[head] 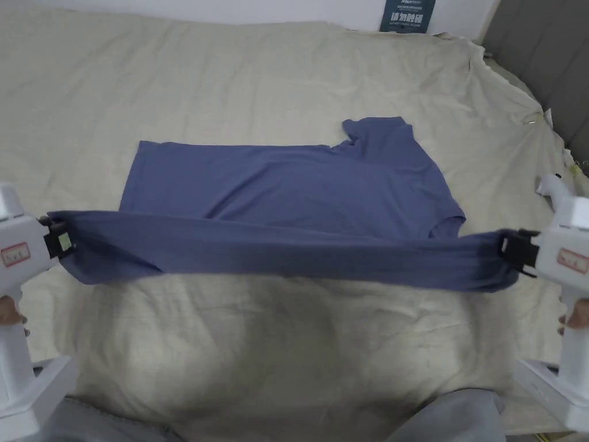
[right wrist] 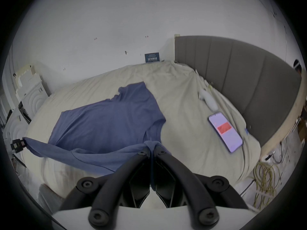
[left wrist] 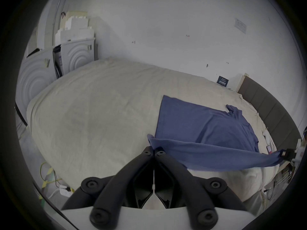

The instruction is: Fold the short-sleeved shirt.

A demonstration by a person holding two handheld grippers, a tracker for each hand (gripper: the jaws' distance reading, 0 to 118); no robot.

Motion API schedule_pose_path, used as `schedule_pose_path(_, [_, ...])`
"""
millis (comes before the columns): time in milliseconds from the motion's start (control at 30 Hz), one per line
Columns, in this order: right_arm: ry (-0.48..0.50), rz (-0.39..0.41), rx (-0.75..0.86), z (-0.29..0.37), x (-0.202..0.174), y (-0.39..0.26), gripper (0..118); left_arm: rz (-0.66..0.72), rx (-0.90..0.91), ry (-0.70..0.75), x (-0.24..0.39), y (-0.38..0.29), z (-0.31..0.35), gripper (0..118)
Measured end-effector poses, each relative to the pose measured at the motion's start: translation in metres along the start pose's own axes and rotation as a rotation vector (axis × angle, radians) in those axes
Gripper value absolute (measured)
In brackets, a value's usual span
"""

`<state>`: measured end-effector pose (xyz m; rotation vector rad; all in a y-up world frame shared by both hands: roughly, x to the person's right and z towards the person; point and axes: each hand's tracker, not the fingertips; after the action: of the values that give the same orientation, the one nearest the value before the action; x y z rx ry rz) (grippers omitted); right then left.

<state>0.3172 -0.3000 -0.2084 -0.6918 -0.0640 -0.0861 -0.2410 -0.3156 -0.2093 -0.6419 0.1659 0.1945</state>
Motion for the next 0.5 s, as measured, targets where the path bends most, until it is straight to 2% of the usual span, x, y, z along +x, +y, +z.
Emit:
schedule_pose_path(167, [-0.042, 0.034, 0.003, -0.047, -0.014, 0.045, 1, -0.043, -0.005, 0.020, 0.019, 0.028, -0.035, 0])
schedule_pose_path(267, [-0.101, 0.057, -0.028, -0.085, -0.022, 0.062, 1, -0.081, -0.037, 0.040, 0.027, 0.039, -0.063, 0])
schedule_pose_path(500, [-0.177, 0.008, -0.148, -0.167, -0.030, 0.067, 1, -0.185, -0.163, 0.105, 0.049, 0.041, -0.142, 0])
